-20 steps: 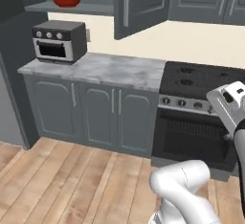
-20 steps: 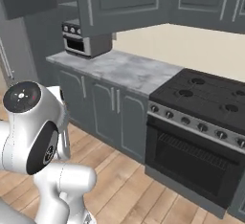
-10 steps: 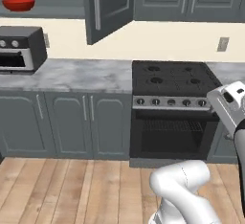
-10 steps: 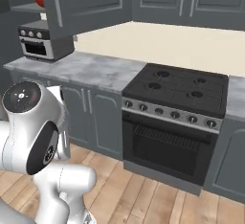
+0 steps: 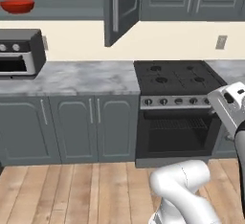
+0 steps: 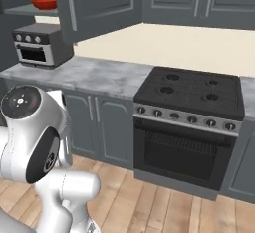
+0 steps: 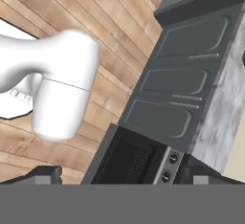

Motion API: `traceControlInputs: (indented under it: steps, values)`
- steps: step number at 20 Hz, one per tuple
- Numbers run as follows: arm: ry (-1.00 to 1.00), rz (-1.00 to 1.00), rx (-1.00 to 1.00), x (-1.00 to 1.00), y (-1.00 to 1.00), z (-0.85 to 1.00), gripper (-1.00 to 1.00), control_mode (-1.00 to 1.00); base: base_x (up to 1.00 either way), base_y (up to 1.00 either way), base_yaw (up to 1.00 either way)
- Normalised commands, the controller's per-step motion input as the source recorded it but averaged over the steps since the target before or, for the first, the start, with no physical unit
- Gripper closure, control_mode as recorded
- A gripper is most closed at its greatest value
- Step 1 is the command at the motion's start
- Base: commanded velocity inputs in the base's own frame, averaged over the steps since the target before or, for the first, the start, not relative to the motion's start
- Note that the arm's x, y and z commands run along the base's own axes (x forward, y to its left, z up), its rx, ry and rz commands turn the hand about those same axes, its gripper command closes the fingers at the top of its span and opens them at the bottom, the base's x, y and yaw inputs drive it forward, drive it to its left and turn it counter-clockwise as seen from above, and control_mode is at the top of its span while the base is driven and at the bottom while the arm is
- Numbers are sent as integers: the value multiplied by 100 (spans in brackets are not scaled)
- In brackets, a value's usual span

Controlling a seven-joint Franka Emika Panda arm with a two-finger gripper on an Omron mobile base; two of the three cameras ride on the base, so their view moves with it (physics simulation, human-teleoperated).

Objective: Move the bowls from the cabinet to the plates on the dining table.

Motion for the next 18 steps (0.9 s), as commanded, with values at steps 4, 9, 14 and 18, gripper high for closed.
traceControlInputs:
  steps: [4,9,14,18]
  values:
    - [0,0,0,0,0,0,-100,100,0,66,-11]
    - [0,0,0,0,0,0,-100,100,0,65,-11]
    - [0,0,0,0,0,0,-100,100,0,66,-12]
    - [0,0,0,0,0,0,-100,100,0,68,-13]
